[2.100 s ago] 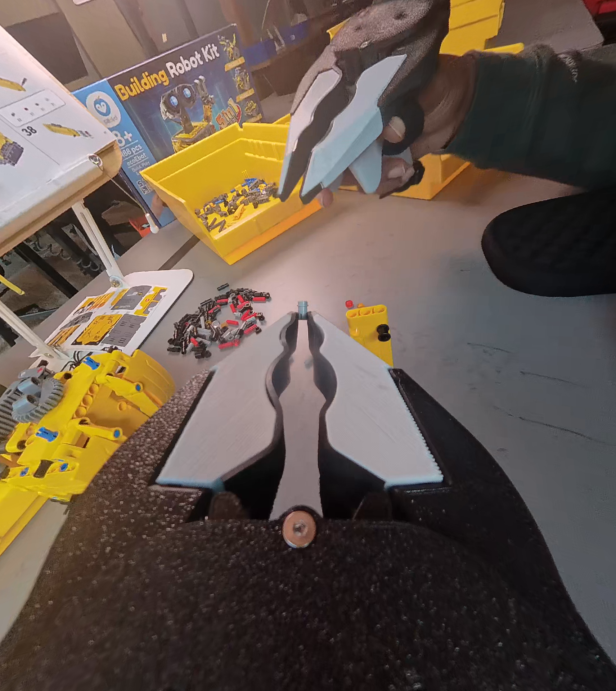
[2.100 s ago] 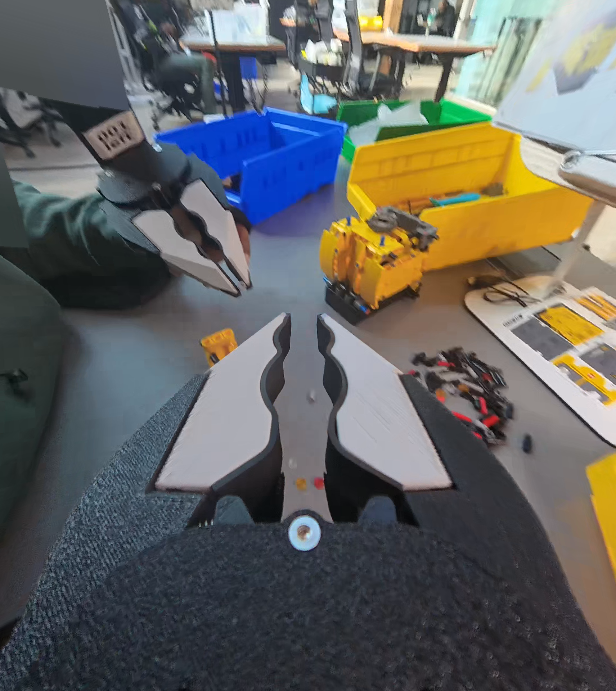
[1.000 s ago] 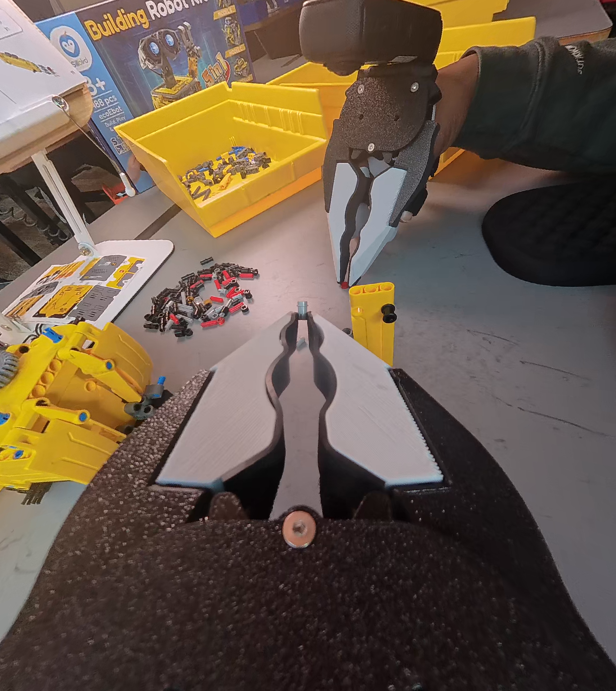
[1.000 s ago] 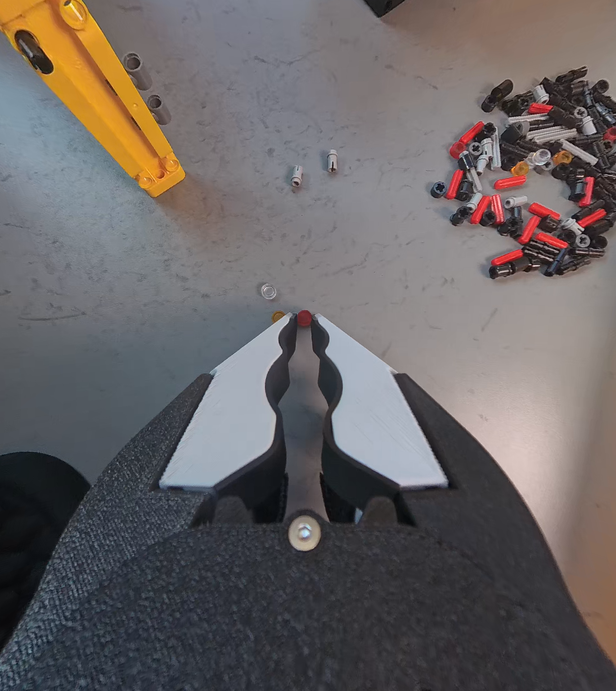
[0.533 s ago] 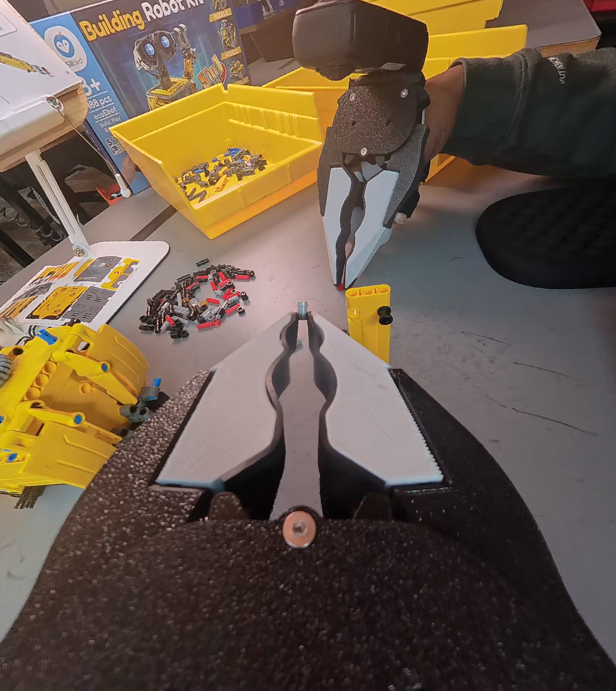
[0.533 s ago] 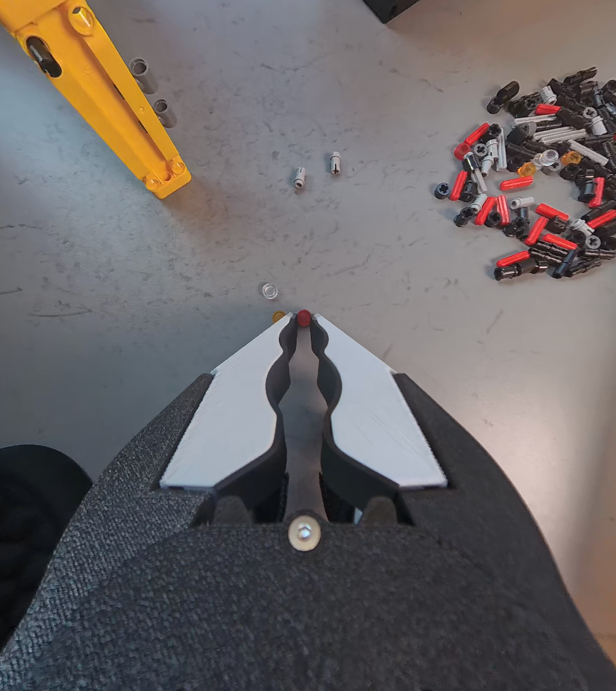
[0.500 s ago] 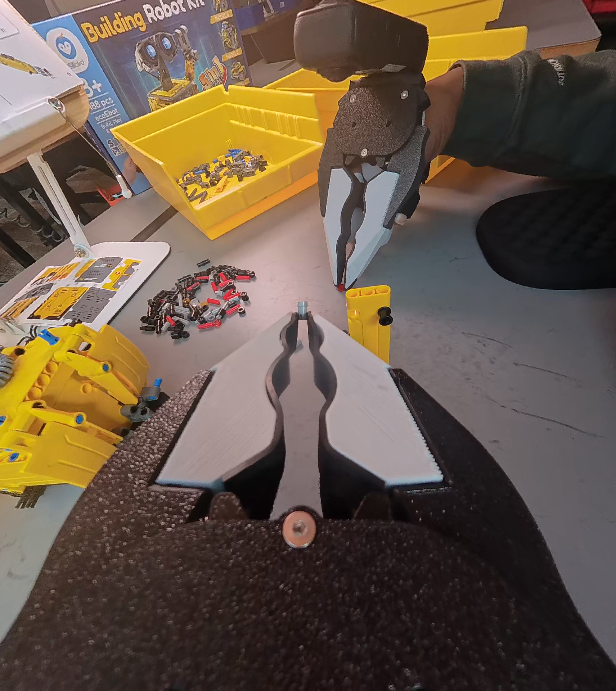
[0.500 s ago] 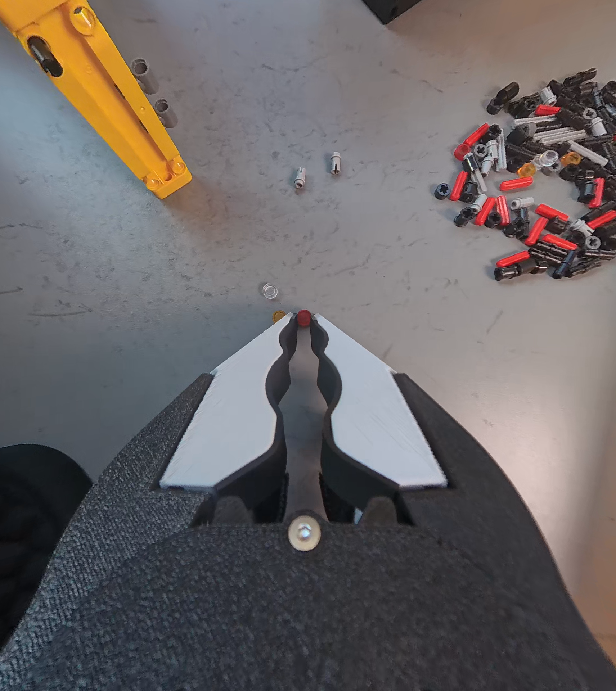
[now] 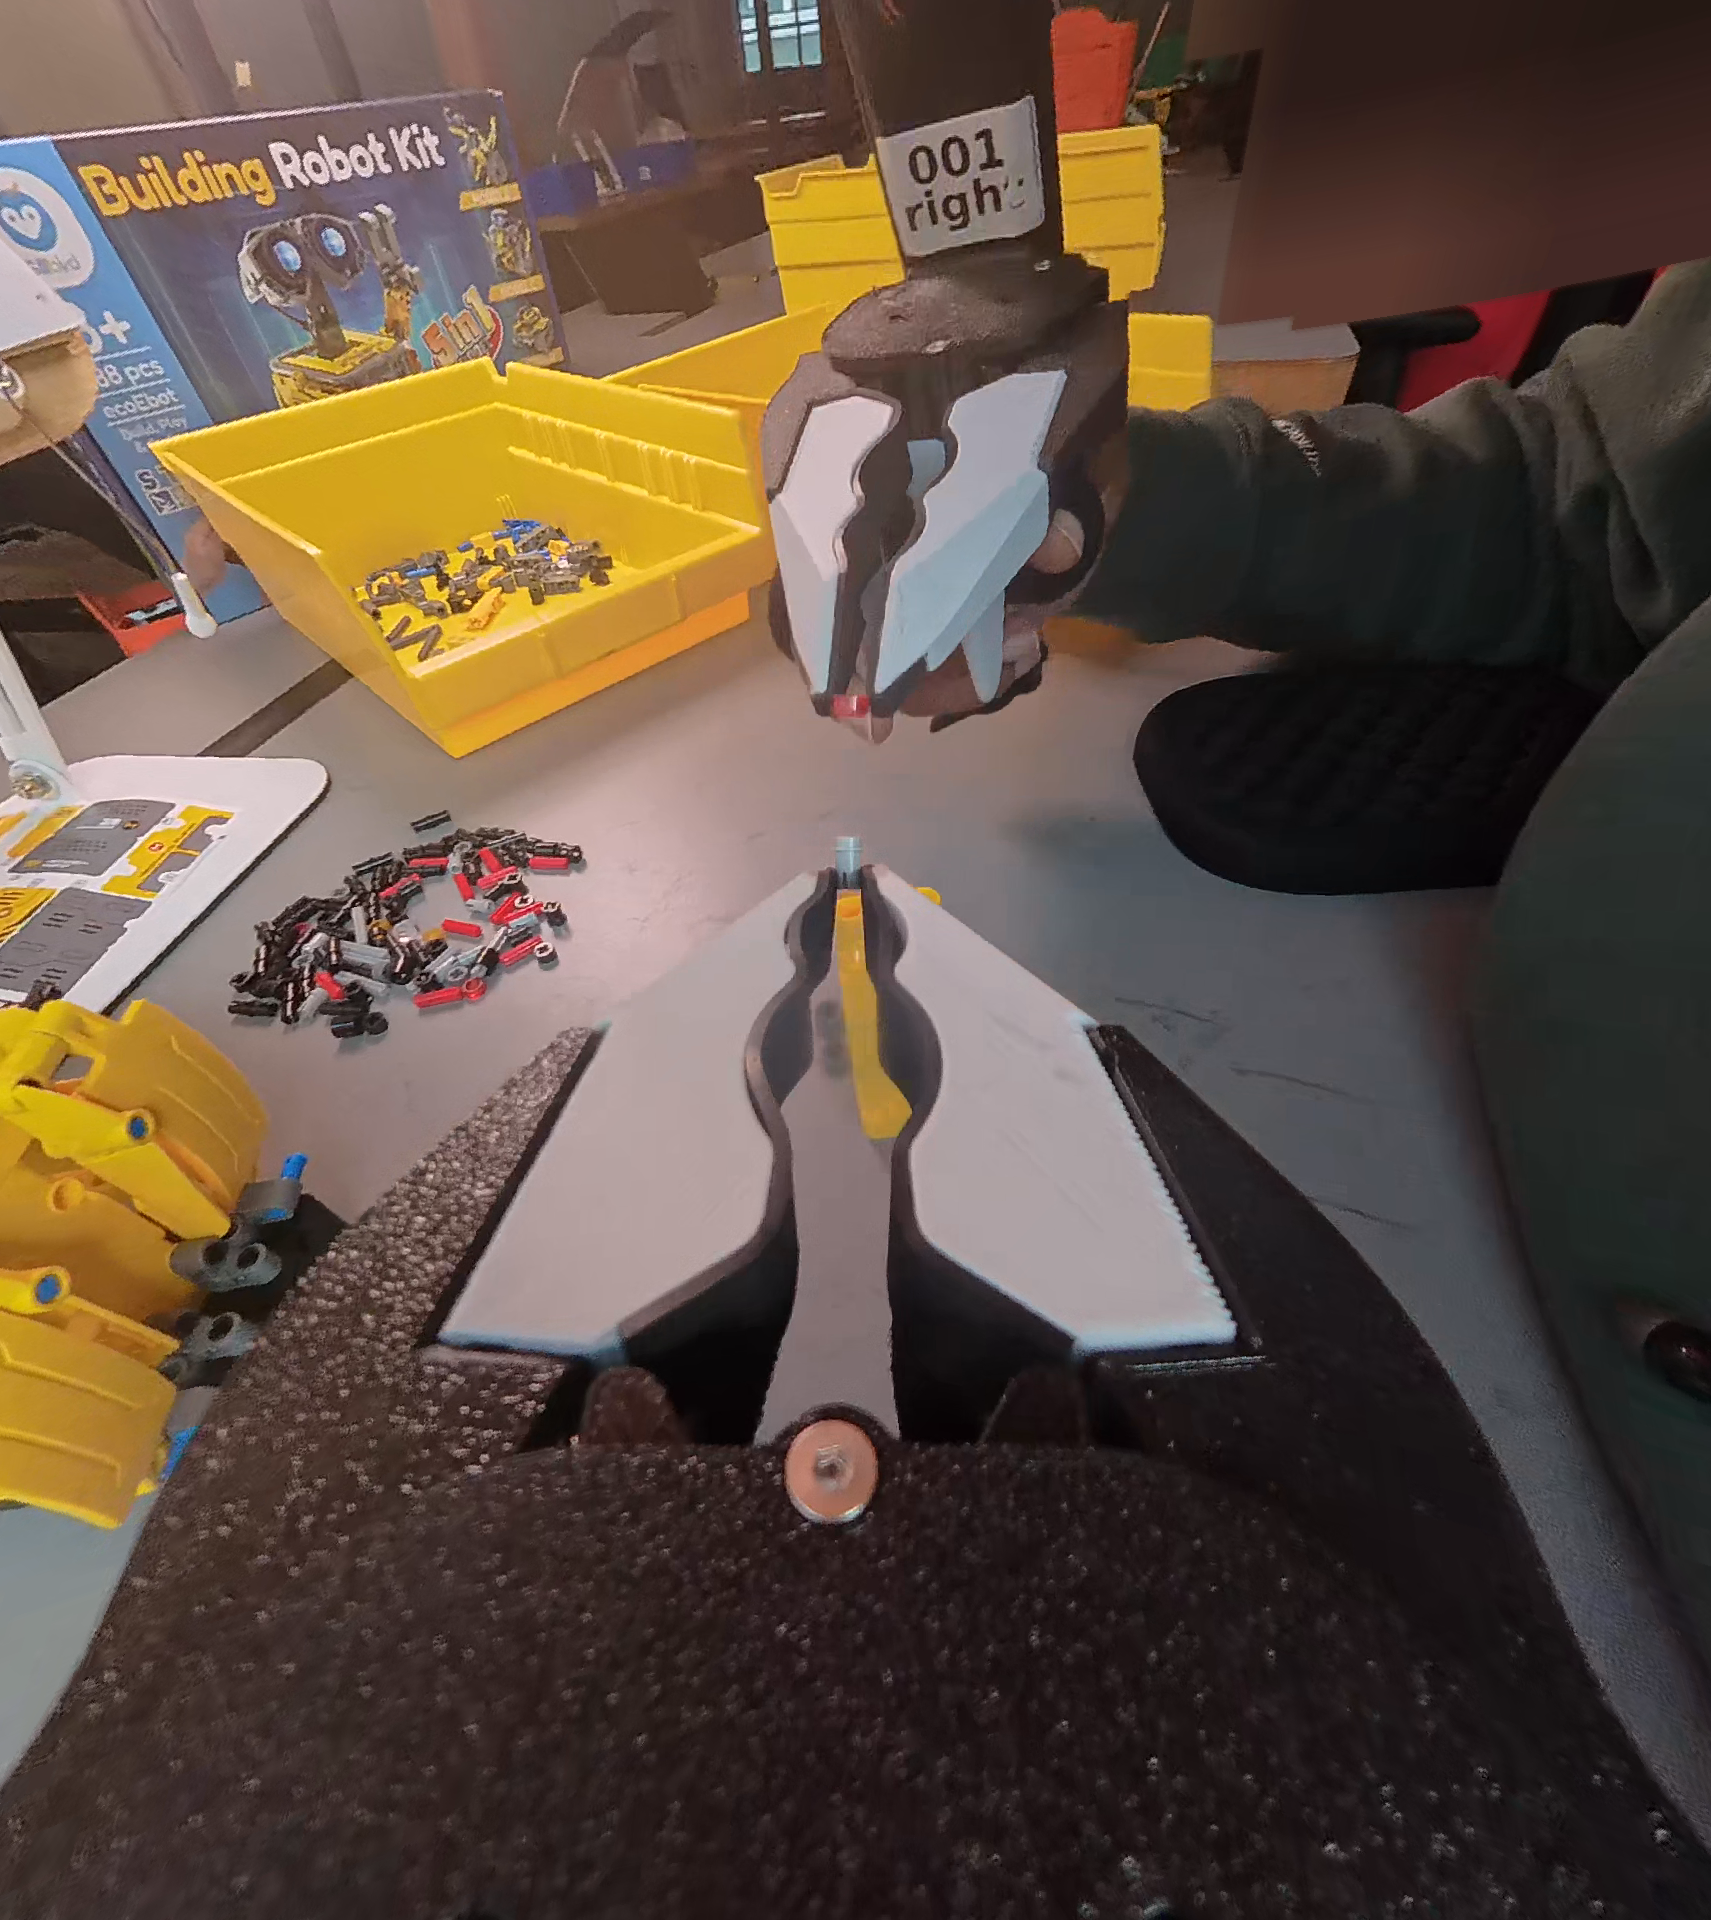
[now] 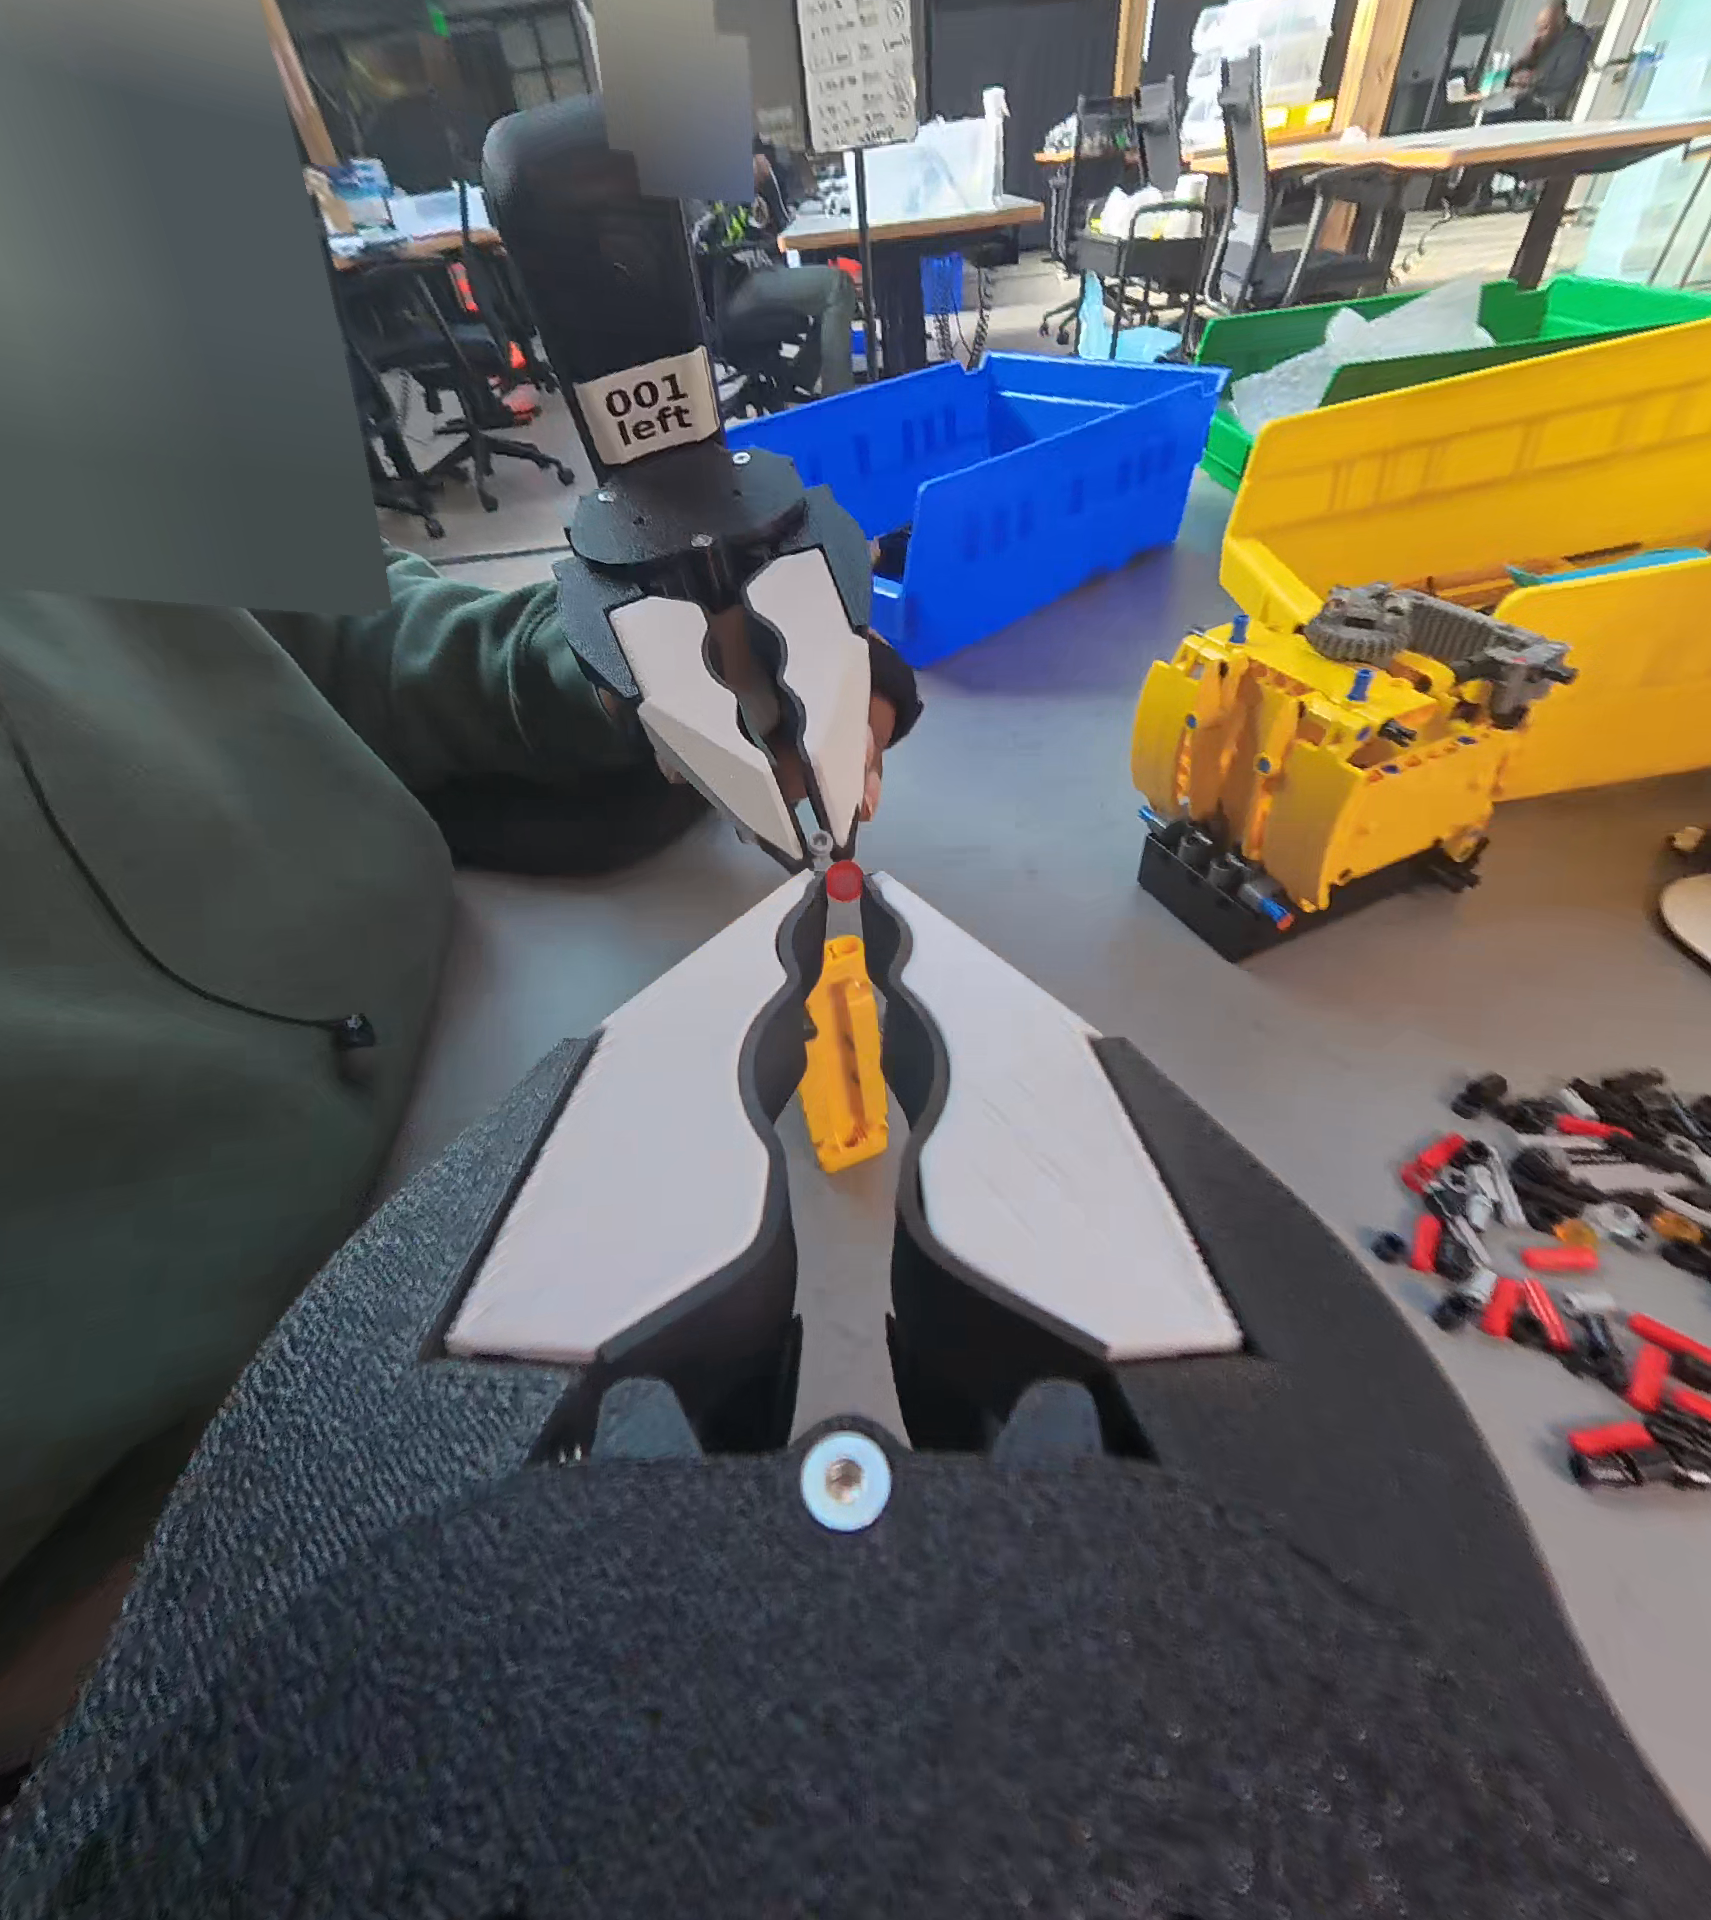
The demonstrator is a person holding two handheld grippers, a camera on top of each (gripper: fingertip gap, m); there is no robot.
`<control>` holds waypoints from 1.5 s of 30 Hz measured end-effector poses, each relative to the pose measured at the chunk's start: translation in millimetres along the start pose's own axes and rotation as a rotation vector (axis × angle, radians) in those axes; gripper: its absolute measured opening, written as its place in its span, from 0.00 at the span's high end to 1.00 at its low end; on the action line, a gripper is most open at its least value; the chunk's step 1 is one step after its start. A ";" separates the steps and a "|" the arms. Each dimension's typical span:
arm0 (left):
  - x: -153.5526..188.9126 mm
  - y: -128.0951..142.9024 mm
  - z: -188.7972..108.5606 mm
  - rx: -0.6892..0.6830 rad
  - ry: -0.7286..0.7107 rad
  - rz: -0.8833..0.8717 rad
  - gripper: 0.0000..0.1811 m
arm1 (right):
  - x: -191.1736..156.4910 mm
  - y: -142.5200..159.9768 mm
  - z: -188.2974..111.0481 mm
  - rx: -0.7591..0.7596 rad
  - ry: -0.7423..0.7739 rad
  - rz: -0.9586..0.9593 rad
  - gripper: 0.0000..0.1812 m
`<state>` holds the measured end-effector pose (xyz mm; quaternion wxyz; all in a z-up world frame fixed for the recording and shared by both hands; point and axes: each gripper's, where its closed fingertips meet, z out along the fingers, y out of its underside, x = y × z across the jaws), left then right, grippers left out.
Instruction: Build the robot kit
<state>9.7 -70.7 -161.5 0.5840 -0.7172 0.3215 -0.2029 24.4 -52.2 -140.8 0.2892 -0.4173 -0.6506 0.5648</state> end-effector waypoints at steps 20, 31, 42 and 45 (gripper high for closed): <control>18.3 -2.8 0.4 -0.013 0.070 0.040 0.98 | -24.2 8.3 22.7 -0.068 -0.083 -0.037 0.97; 17.2 -12.7 -6.4 -0.003 0.050 0.062 0.98 | -22.9 11.7 24.4 -0.110 -0.049 -0.091 1.00; -61.2 -25.6 -54.3 0.141 -0.202 -0.113 0.98 | -16.1 10.1 22.0 -0.102 -0.009 -0.095 1.00; -78.9 -22.1 -67.6 0.131 -0.283 -0.118 0.98 | -11.2 8.6 19.7 -0.091 0.012 -0.085 1.00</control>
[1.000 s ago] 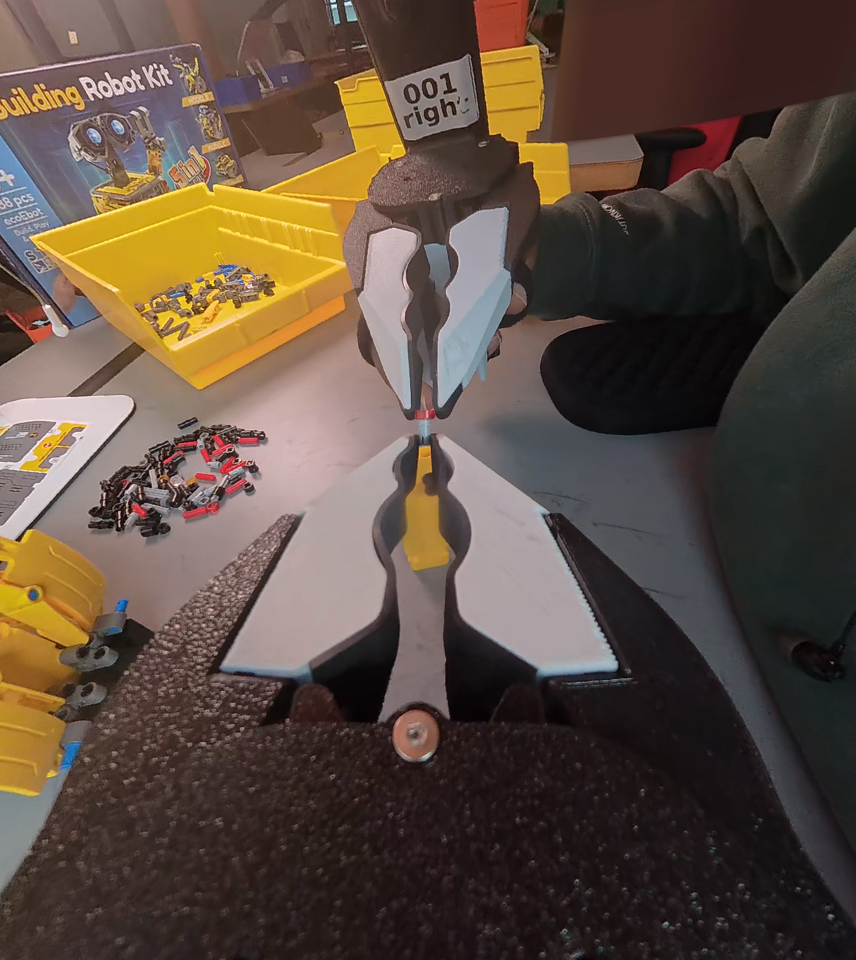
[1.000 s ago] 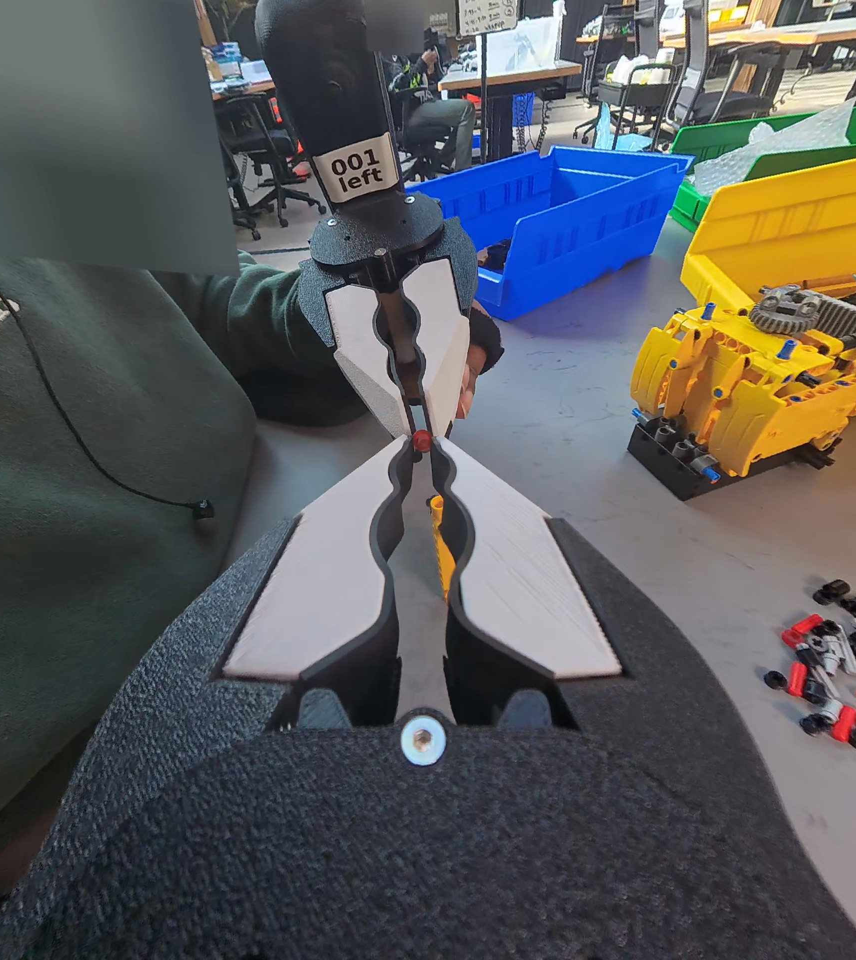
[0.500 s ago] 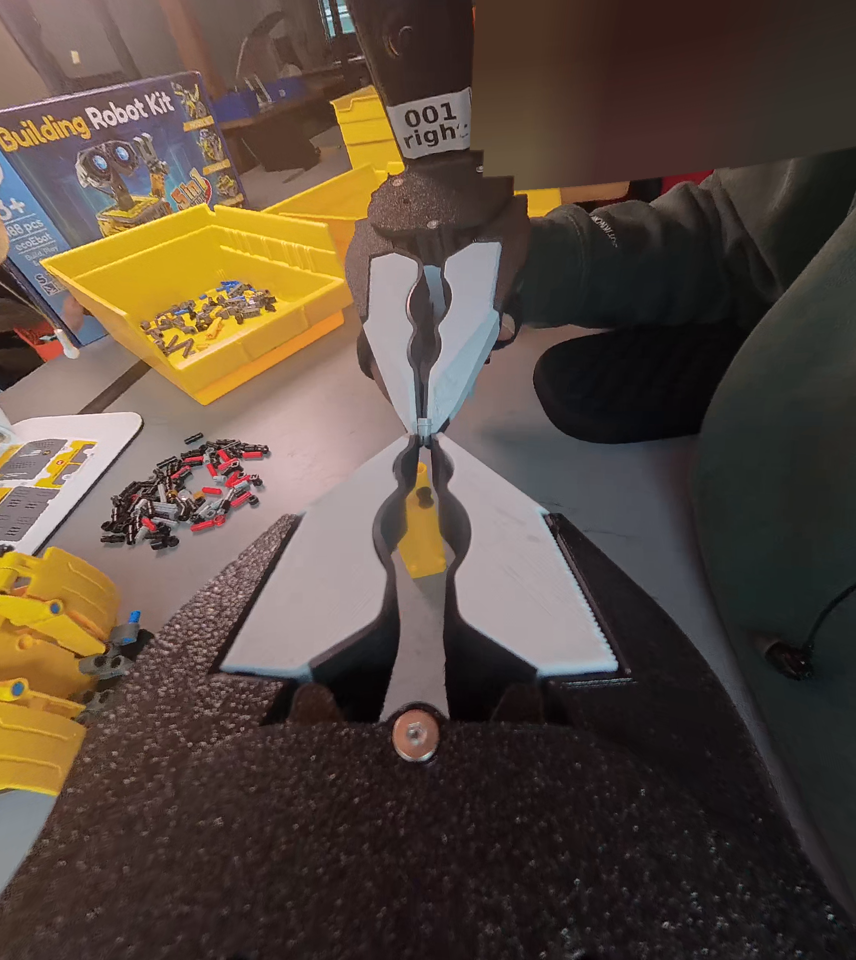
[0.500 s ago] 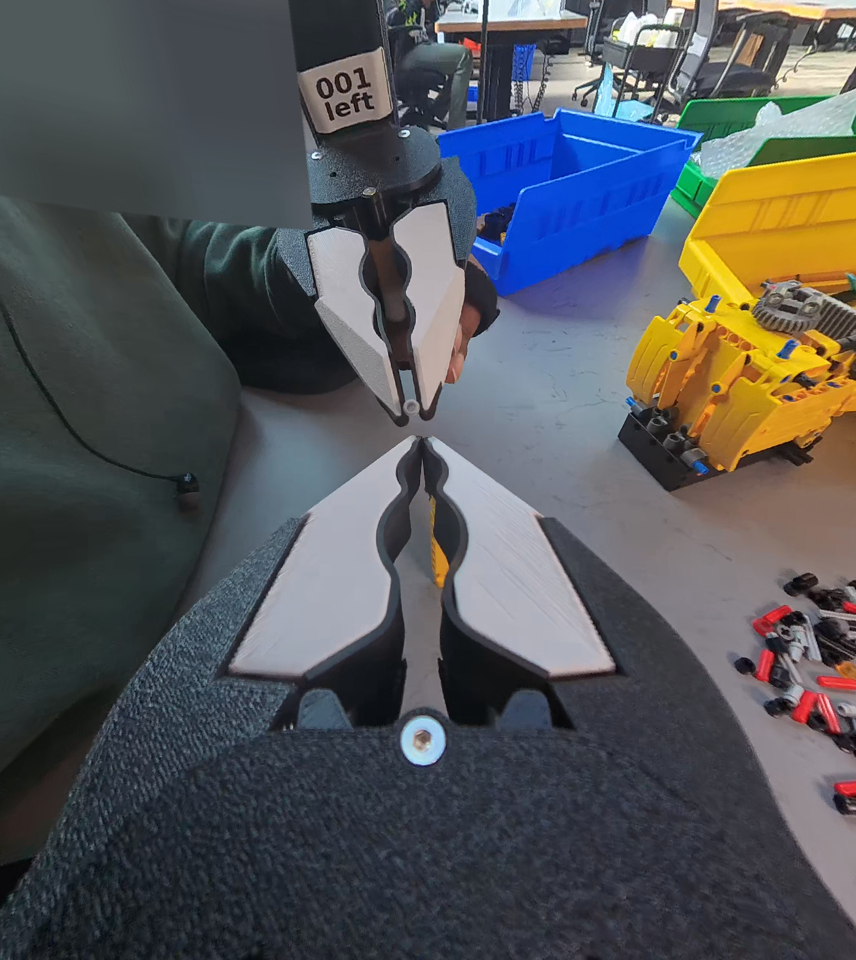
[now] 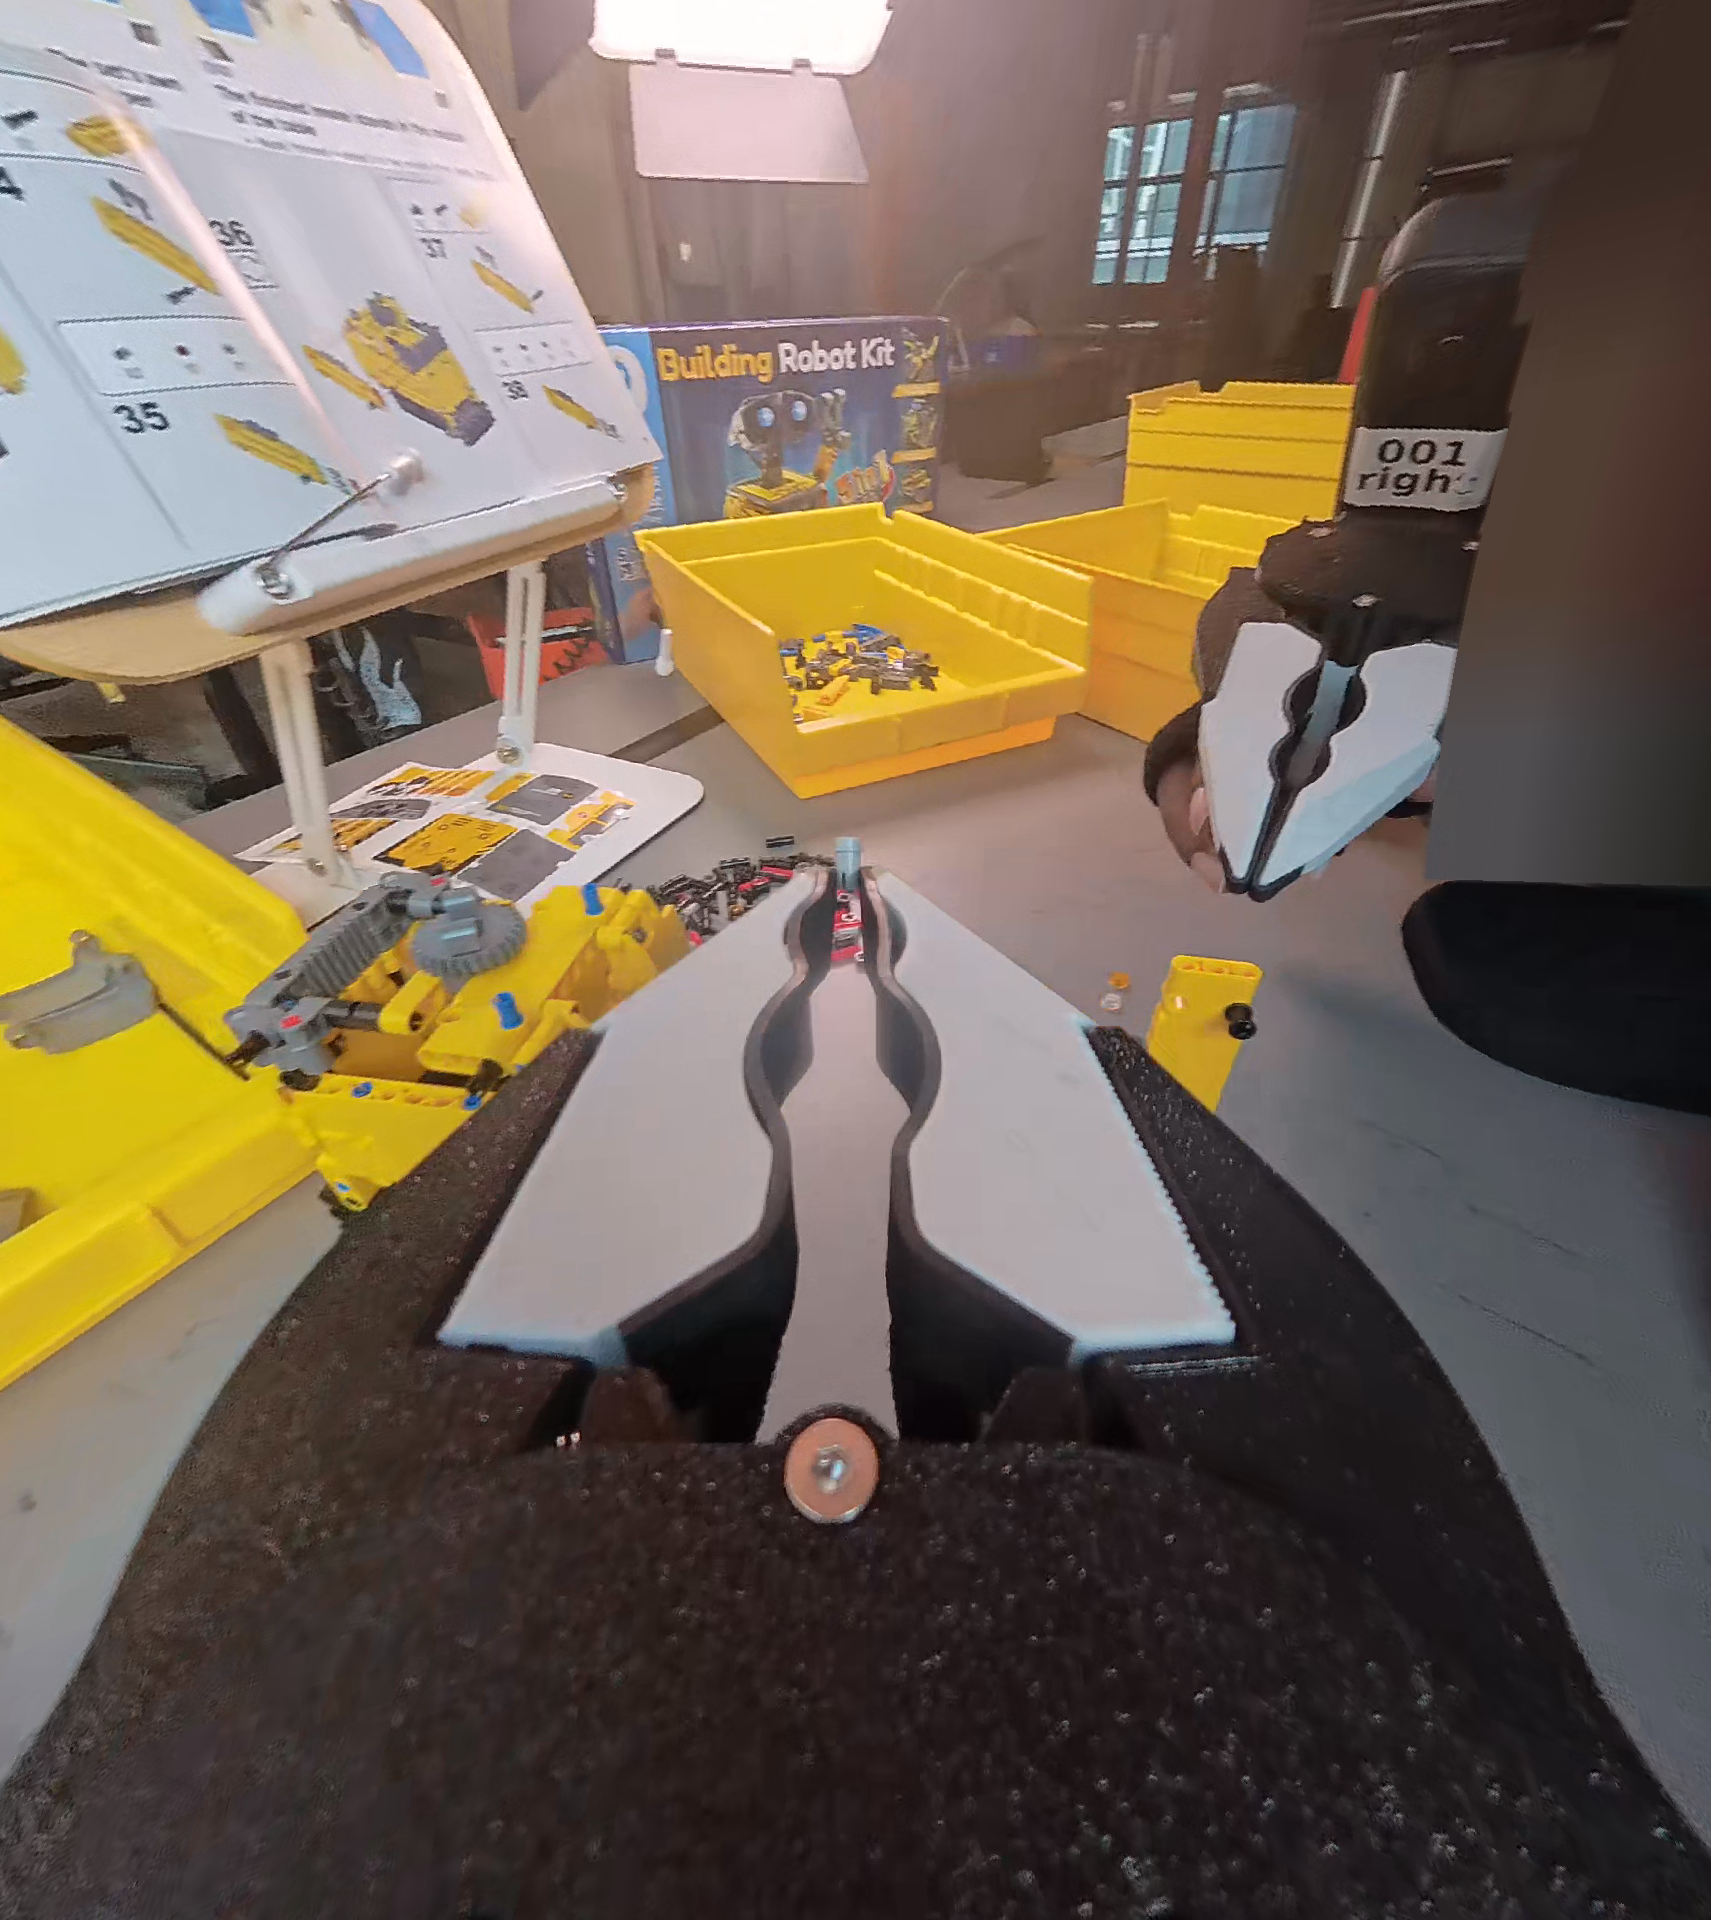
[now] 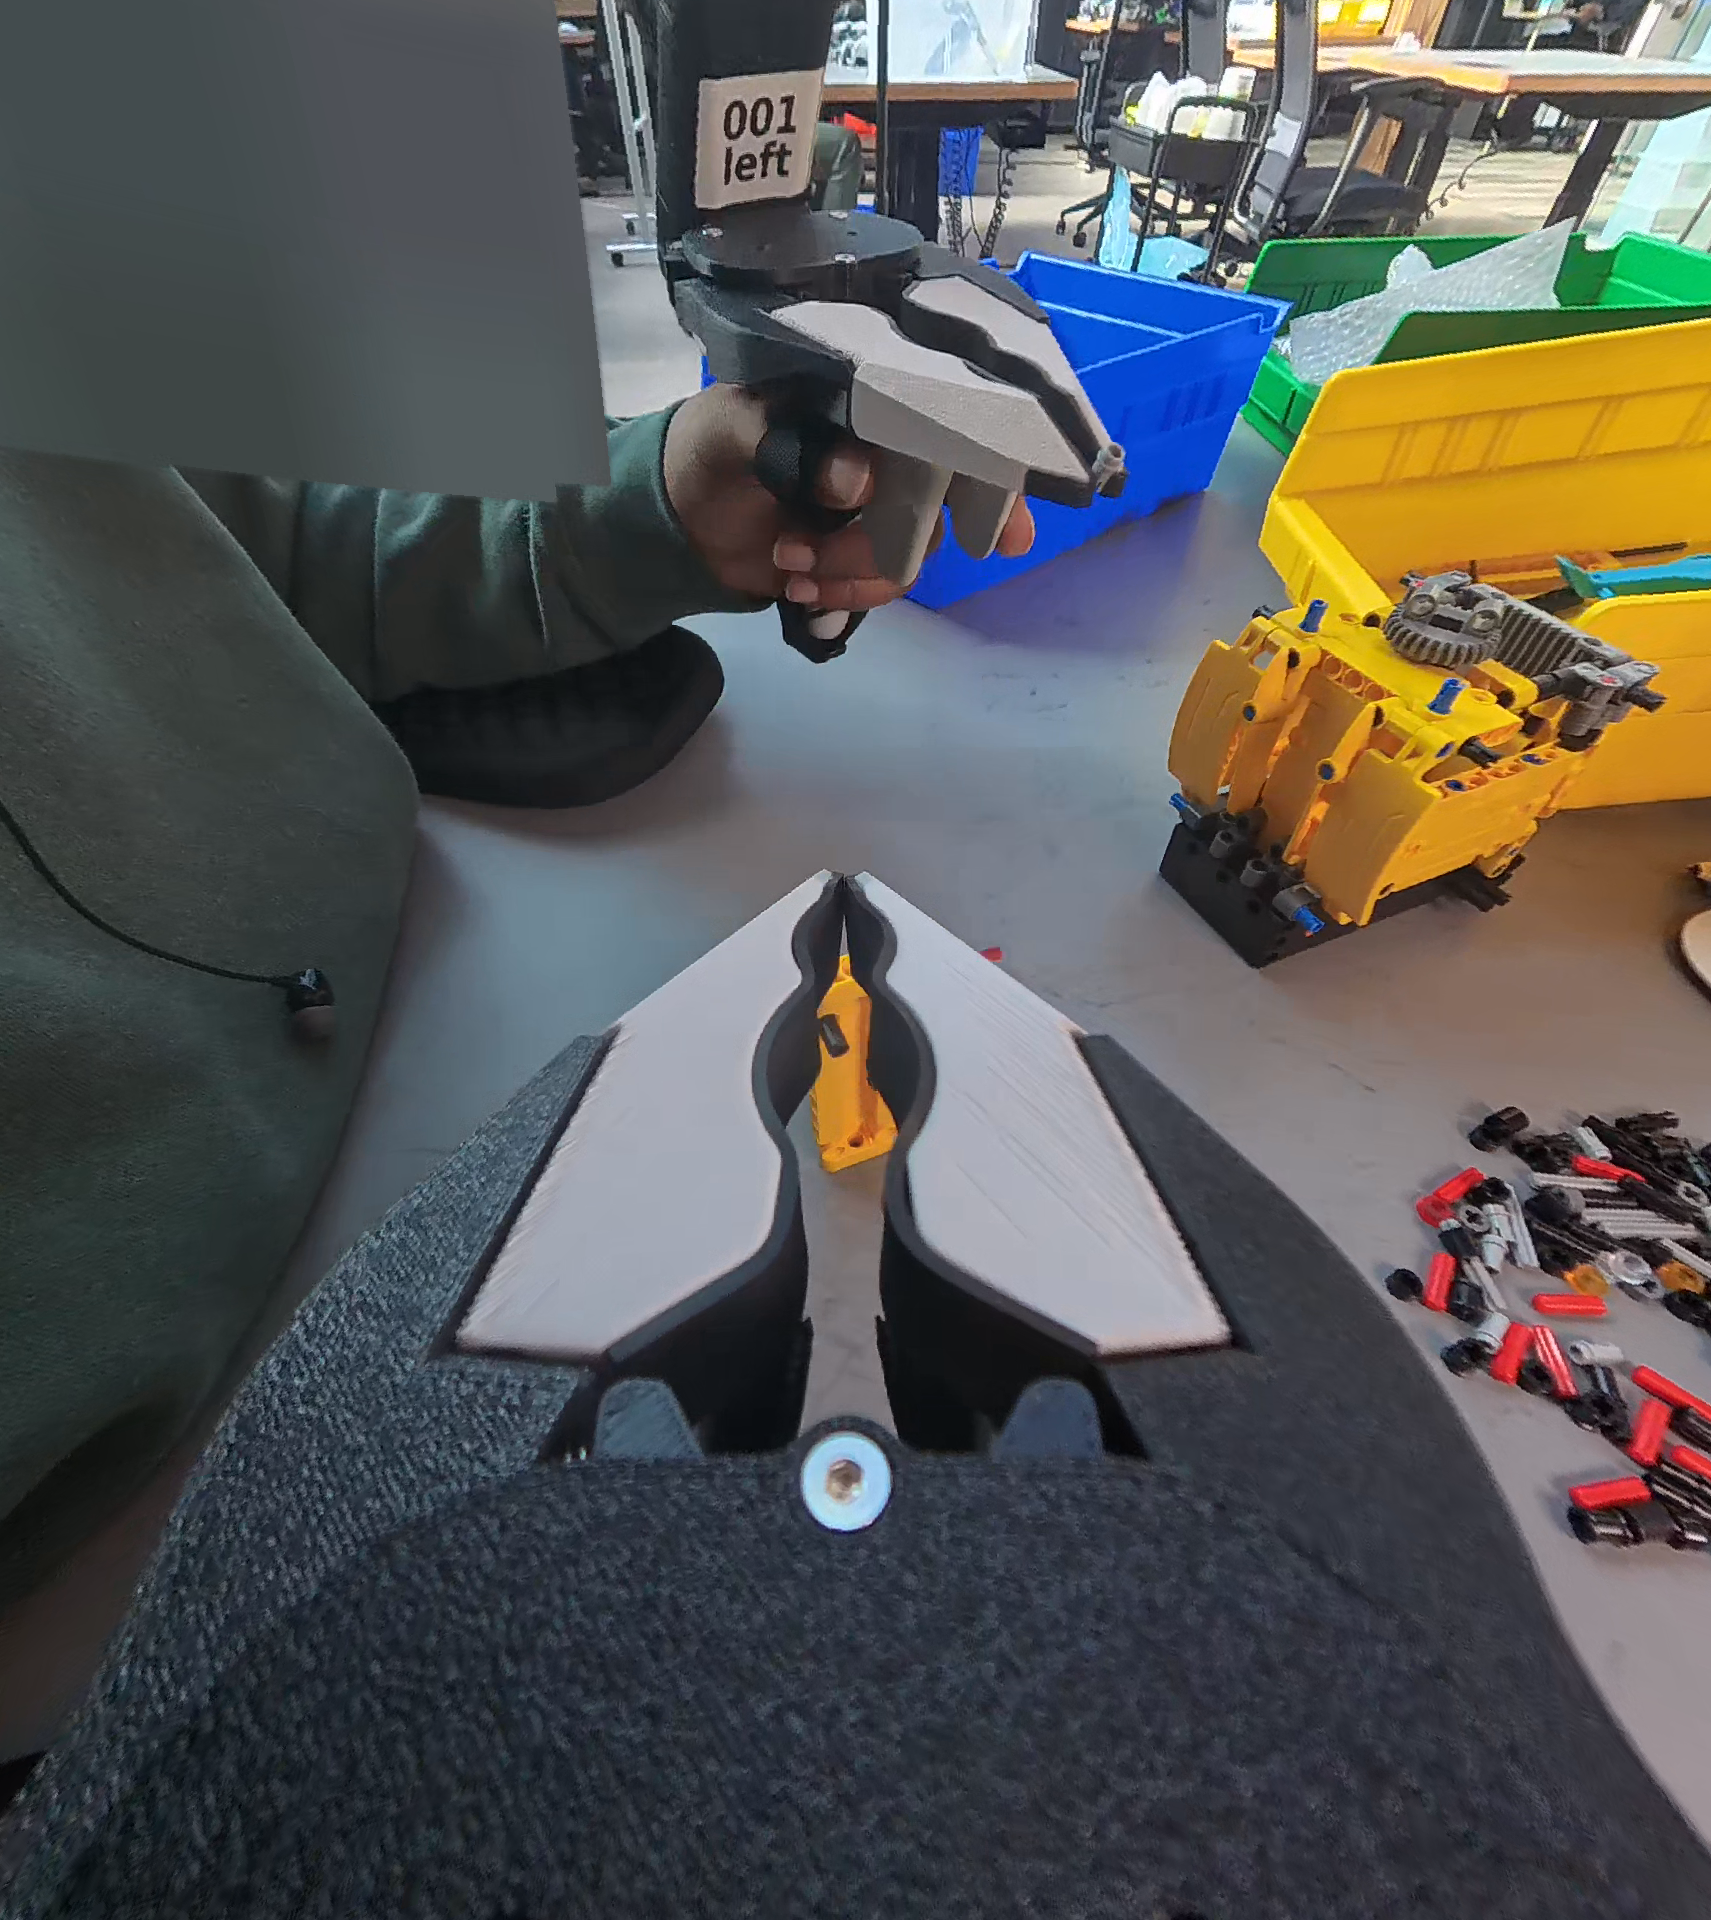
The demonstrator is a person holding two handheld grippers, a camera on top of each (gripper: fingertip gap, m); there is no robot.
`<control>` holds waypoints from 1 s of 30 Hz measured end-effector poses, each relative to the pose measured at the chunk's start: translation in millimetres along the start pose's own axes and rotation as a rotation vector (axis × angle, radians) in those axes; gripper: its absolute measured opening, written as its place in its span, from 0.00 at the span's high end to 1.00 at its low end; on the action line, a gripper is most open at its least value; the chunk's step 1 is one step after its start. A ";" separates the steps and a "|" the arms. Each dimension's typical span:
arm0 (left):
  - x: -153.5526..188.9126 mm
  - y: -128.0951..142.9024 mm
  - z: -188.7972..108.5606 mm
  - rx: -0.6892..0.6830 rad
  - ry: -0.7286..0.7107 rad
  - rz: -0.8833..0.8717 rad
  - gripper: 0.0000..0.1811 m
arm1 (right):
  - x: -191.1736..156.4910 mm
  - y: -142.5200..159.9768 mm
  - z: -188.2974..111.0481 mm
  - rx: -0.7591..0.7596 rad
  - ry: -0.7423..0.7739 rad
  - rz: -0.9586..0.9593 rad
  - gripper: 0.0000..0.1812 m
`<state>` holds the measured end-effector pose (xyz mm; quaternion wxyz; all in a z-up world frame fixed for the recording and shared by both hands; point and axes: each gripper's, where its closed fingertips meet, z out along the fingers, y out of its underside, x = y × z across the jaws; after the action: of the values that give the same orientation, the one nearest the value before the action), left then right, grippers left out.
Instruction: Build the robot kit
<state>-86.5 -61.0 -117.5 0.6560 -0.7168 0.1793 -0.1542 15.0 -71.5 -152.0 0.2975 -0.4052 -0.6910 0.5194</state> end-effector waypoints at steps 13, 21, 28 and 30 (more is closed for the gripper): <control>18.2 80.7 11.0 -0.390 0.131 0.094 0.98 | 0.3 7.1 3.6 -0.038 0.019 -0.022 0.94; 30.9 84.1 13.1 -0.388 0.212 0.017 0.98 | 10.9 0.4 3.2 -0.014 0.090 -0.044 0.93; 34.3 113.7 6.6 -0.552 0.237 0.075 0.98 | 31.9 -1.7 1.3 -0.010 0.193 -0.027 0.93; 36.1 130.7 1.9 -0.642 0.247 0.111 0.98 | 37.6 -4.3 -1.8 0.007 0.214 -0.005 0.93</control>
<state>-60.8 -85.7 -248.3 0.3778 -0.8517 0.3353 -0.1397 -3.2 -38.6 -147.8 0.3724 -0.4555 -0.6544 0.4749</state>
